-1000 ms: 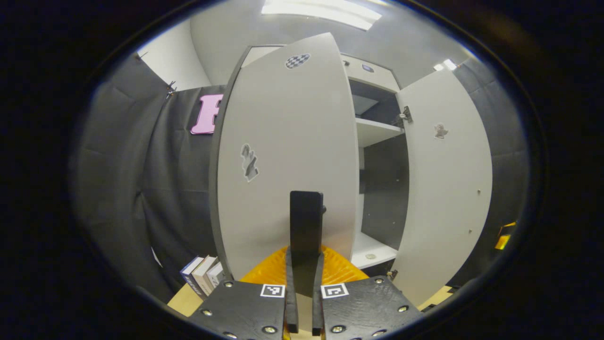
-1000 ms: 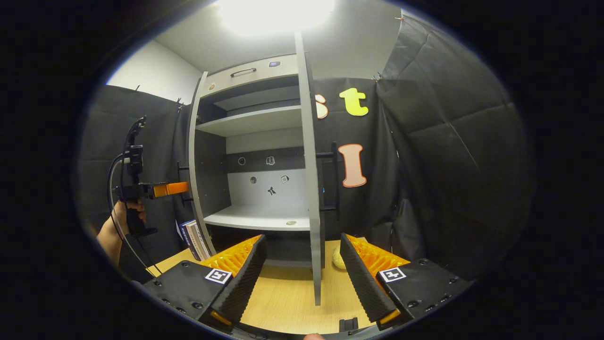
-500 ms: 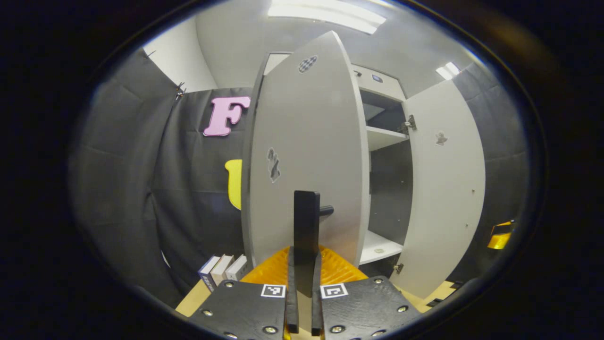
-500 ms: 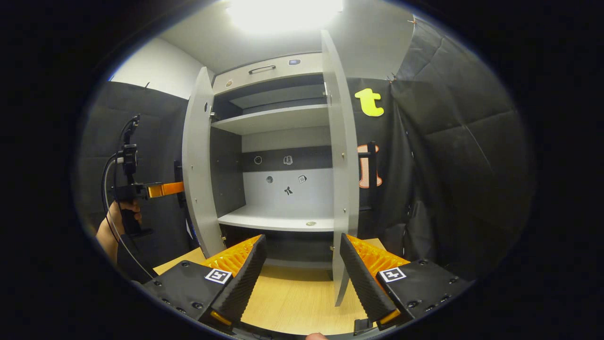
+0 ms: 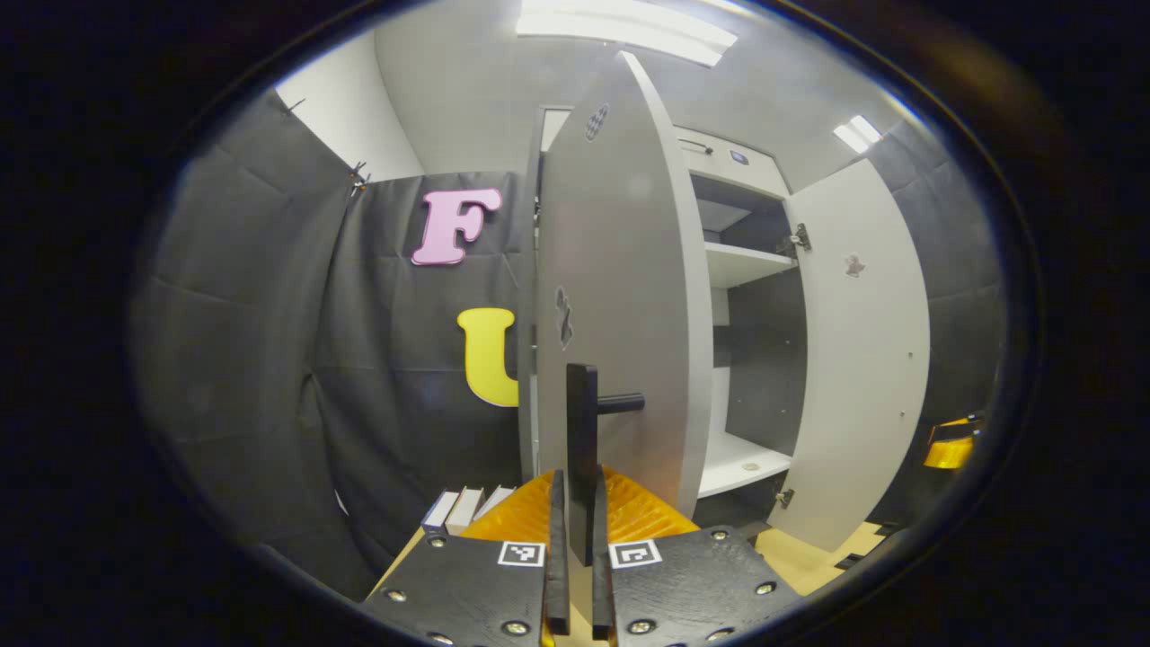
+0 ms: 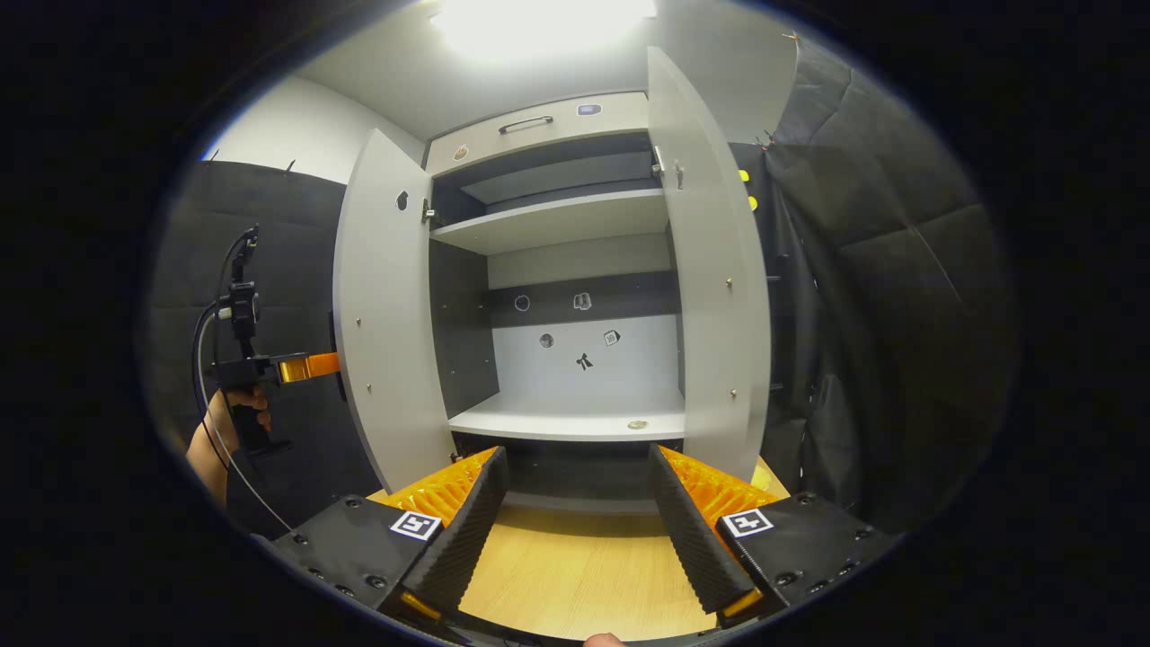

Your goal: Open the right door of the double-door shoe cabinet with the right hand, and open the left door with the left hand.

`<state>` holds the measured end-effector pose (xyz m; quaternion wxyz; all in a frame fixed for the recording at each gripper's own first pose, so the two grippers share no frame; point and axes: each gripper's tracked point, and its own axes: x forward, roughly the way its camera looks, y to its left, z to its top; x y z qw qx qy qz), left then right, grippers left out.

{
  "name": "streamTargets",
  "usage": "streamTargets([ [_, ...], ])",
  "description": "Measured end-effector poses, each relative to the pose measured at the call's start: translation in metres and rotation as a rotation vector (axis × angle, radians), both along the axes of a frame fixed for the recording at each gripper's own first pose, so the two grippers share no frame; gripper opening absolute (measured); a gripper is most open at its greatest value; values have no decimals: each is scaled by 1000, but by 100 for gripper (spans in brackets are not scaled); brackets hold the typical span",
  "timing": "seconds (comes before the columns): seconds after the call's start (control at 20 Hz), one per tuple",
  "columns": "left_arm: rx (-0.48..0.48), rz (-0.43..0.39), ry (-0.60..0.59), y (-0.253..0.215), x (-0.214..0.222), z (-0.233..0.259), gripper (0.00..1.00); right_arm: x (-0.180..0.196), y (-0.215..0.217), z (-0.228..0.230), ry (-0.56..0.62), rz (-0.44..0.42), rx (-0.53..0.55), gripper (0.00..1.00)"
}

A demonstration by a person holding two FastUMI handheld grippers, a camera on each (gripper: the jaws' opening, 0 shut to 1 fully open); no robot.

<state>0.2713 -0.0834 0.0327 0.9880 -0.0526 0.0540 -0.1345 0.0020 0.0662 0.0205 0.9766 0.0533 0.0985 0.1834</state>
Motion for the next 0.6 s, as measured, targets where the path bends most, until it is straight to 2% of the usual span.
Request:
streamTargets([
  [0.15, 23, 64, -9, 21, 10, -5, 9, -1, 10, 1, -12, -2, -18, 98],
  [0.2, 29, 107, -14, 40, -4, 2, 0, -1, 13, 1, -15, -3, -22, 98],
  [0.3, -61, 54, 3, 22, 3, 1, 2, -1, 19, 1, -15, 0, -18, 98],
  [0.35, -72, 46, 3, 15, 3, 1, 2, -2, 21, 1, -16, 1, -17, 98],
  [0.45, -14, 45, -11, 19, 0, -5, 0, 0, 31, 4, -23, -6, -22, 98],
  [0.6, 20, 31, 3, 24, 0, -9, 2, -1, 33, 7, -42, -22, -33, 98],
])
